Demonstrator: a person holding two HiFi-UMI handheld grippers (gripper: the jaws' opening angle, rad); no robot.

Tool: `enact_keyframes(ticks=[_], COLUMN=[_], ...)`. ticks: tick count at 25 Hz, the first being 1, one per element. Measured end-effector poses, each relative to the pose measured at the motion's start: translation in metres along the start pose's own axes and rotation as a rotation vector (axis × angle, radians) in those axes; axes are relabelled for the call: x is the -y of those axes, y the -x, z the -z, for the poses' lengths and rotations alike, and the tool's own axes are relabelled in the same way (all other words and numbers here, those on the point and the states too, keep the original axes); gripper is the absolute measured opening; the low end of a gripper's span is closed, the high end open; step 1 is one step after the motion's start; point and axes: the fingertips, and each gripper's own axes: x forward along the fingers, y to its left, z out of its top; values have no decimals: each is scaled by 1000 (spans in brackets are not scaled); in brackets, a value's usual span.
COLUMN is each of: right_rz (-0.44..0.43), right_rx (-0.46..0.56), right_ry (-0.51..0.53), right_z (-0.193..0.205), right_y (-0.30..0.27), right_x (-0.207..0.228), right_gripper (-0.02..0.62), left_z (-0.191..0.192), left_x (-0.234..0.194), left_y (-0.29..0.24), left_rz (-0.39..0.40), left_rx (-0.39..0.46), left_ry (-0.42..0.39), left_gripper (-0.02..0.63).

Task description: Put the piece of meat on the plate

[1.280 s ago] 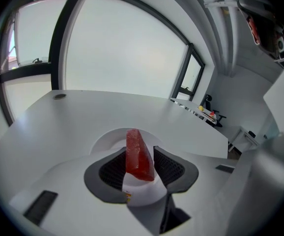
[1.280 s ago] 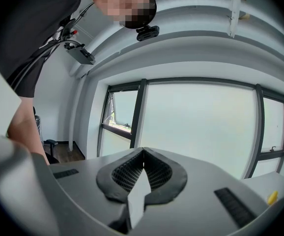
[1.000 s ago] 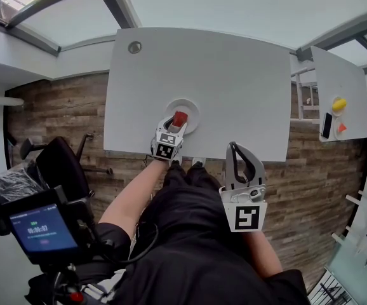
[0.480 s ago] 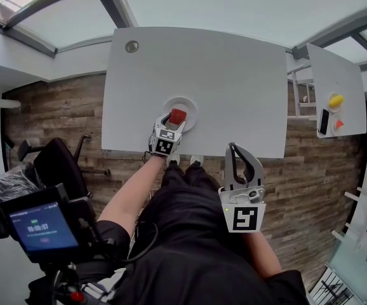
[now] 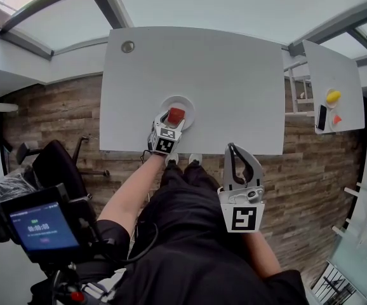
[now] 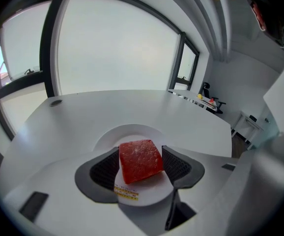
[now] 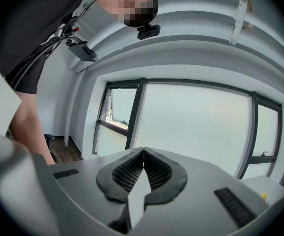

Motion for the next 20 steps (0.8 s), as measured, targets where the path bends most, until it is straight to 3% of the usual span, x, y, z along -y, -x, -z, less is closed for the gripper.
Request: enact_keyframes(ticks=[13,20], right_rz=[-20,-39], right_rx=[-31,-5], right_ry=[-50,-66], right_z=[15,13], right_y=[-10,-11], right_x=[6,1], right_gripper=[5,5], left_z=[-9,-30], left_x=[0,11], left_y=[3,23], left_rz=[-8,-3], left_rx=[23,119], left_ry=[28,40], left_gripper=[256,255])
